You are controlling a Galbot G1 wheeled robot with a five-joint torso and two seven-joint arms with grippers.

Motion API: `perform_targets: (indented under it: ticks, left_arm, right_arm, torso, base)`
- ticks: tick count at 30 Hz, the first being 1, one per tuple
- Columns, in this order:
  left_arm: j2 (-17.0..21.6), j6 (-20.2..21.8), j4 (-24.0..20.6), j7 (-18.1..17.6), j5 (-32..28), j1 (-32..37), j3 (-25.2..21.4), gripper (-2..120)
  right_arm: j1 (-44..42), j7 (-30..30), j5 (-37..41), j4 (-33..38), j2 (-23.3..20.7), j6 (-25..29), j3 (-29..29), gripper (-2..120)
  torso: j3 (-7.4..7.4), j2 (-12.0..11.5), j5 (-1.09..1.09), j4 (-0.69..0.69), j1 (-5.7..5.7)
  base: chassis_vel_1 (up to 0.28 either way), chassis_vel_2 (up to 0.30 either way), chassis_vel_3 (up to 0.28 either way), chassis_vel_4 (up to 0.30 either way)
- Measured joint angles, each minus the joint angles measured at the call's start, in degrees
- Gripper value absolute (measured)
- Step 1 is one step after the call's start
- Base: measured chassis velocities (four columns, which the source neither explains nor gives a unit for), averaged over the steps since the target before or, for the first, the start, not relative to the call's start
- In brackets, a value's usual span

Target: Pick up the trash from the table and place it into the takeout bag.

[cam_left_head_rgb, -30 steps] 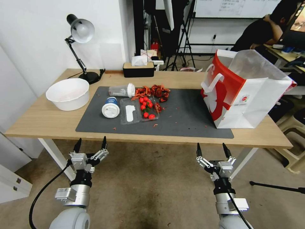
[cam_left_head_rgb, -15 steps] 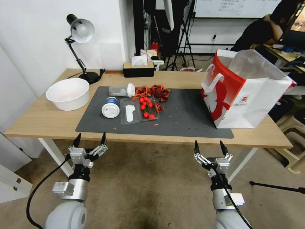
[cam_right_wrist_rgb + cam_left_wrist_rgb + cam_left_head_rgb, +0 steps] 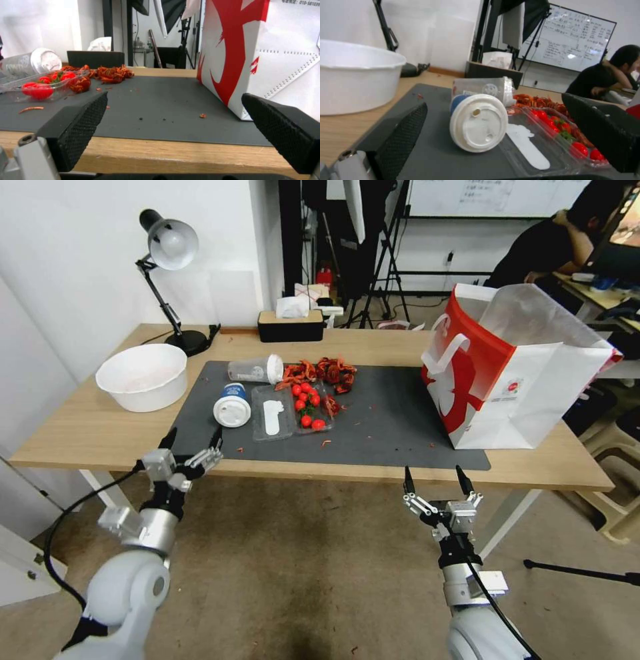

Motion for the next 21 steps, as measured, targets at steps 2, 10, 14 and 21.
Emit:
perform_targets:
  ticks: [2, 10, 14, 21]
  left_arm:
    - [1.53, 1.89, 1.25, -1.24, -3.04, -2.28, 1.34, 100]
    - [5.19, 5.01, 4.37, -4.49, -7.12, -7.07, 4.55, 100]
    - [6.97, 6.68, 5.72, -6.91, -9.88, -9.62, 6.81, 100]
    - [8.55, 8.80, 8.42, -11.13, -11.29, -15.02, 10.17, 100]
  right_arm:
    - [-0.17, 0.00, -0.14, 0.00, 0.15, -0.01, 0.09, 100]
    - [-1.18, 0.17, -1.05, -0.15, 0.91, -0.01, 0.09, 100]
    - [-1.53, 0.31, -1.49, -0.32, 1.47, 0.04, 0.12, 100]
    - [-2.38, 0.39, -2.04, -0.33, 2.18, 0.43, 0.35, 100]
  torso:
    - [0.00, 0.00, 0.00, -0.01, 0.00]
    - [0.00, 0.00, 0.00, 0.00, 0.01]
    - [0.00, 0.00, 0.00, 0.00, 0.00]
    - [0.00, 0.00, 0.00, 0.00, 0.00]
  base:
    - [0.000, 0.000, 0.000, 0.000]
    - [0.000, 0.000, 0.000, 0.000]
    - [0.000, 0.000, 0.000, 0.000]
    - [0.000, 0.000, 0.000, 0.000]
